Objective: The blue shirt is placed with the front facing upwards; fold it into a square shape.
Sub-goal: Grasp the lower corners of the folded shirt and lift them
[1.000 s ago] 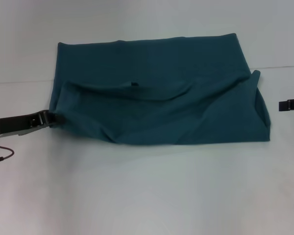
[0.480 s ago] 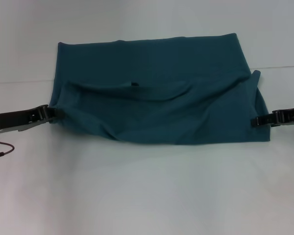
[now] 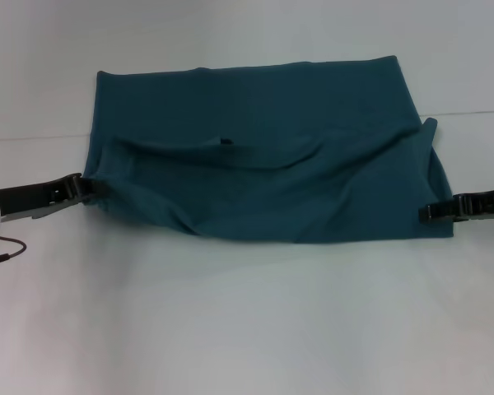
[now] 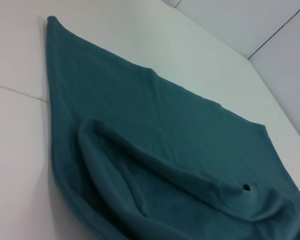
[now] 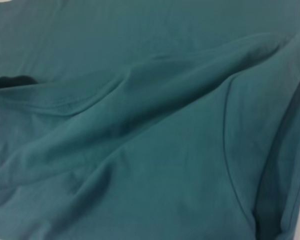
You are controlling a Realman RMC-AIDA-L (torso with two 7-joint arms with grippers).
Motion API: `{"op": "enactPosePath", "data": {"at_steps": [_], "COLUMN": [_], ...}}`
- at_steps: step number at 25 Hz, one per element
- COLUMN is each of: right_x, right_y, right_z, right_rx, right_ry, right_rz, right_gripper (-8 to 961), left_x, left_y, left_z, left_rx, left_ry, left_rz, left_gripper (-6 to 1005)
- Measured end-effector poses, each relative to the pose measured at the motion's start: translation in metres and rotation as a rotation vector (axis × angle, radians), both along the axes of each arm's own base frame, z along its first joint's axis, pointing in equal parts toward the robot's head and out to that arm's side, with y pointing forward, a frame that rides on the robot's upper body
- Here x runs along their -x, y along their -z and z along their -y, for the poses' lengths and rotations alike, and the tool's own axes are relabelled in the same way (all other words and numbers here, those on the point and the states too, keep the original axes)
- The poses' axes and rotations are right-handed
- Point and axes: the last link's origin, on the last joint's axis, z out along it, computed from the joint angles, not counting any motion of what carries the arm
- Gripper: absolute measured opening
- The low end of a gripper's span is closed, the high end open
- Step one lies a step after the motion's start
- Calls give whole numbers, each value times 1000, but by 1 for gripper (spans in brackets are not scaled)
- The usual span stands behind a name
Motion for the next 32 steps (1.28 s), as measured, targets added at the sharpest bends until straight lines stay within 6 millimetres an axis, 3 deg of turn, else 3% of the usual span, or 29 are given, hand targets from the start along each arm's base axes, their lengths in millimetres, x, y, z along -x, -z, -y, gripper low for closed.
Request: {"op": "enactPosePath", "data": {"at_steps": [6, 18, 25, 32], "right_x": [-4, 7, 12, 10], "right_y": [9, 26, 20, 17], "right_z": [1, -5, -9, -9], "right_rx": [0, 31, -2, -2], "right_ry": [8, -24, -36, -34], "right_rz": [10, 23, -3, 8], "right_gripper": [713, 644, 604, 285], "left_x": [0, 3, 0, 0], "left_y": [0, 1, 1, 0], "left_z": [0, 1, 0, -1], "left_rx": [-3, -10, -5, -8], "left_ry": [-1, -10, -3, -4], "left_rz": [-1, -4, 0, -1], "left_gripper": [63, 63, 63, 63]}}
